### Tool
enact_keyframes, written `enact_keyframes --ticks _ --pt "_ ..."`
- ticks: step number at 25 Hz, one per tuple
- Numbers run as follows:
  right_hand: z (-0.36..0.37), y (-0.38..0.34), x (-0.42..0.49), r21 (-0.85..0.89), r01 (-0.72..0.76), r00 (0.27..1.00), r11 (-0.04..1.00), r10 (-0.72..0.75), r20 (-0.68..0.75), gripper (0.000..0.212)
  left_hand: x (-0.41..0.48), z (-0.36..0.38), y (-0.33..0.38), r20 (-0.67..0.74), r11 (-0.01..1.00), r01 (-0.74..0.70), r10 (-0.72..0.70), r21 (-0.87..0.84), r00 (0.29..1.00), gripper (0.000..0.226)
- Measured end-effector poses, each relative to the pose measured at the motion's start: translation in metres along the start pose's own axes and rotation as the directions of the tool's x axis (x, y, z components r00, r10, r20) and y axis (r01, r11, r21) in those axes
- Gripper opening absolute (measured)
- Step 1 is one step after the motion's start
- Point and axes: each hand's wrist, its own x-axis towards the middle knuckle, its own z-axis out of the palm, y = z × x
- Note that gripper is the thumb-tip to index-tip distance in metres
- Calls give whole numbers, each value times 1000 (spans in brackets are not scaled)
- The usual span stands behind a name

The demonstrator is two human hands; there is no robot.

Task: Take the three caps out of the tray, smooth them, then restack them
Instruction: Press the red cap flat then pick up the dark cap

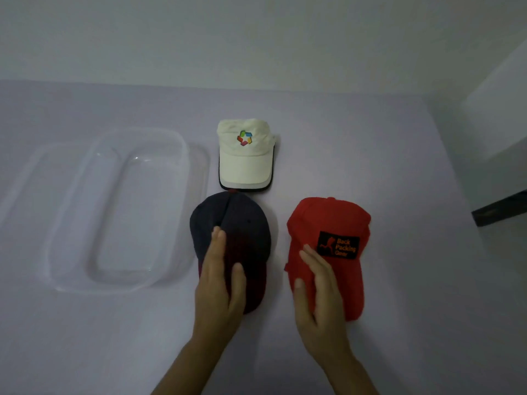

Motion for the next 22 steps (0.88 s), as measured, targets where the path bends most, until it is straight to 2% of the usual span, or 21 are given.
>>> enact_keyframes --ticks 1,2,4,6,7,9,11,14,16,18,22 --pt "14 -8 9 55 -51 995 997 46 85 40 10 -8 -7 -56 996 93 -92 19 994 60" --pt "28 -13 19 68 -107 979 992 93 179 44 19 -13 -14 -49 981 192 -190 25 980 63" --pt "53 -14 39 3 -222 932 975 211 293 61 33 -18 -26 58 931 365 -363 -17 930 74" --pt "71 -10 58 -6 -302 910 953 290 298 80 40 -19 -34 150 912 404 -391 -68 908 81" --pt "76 -10 67 19 -325 905 945 305 297 83 43 -21 -38 176 910 403 -384 -91 906 81" --pt "82 -6 80 66 -396 882 916 359 307 93 52 -25 -40 210 888 431 -396 -160 894 79" --pt "82 0 88 120 -511 827 851 449 340 101 61 -30 -42 249 828 500 -444 -253 861 70" --pt "81 2 92 137 -628 734 766 525 432 82 63 -33 -43 297 748 556 -472 -363 830 49" --pt "83 0 89 161 -616 751 771 512 418 65 61 -34 -47 327 706 577 -476 -412 816 53" --pt "86 -4 87 219 -582 789 783 477 387 62 60 -37 -51 346 669 594 -483 -447 804 59" --pt "88 -18 82 362 -485 869 796 394 299 65 63 -39 -41 391 574 618 -480 -537 786 39"
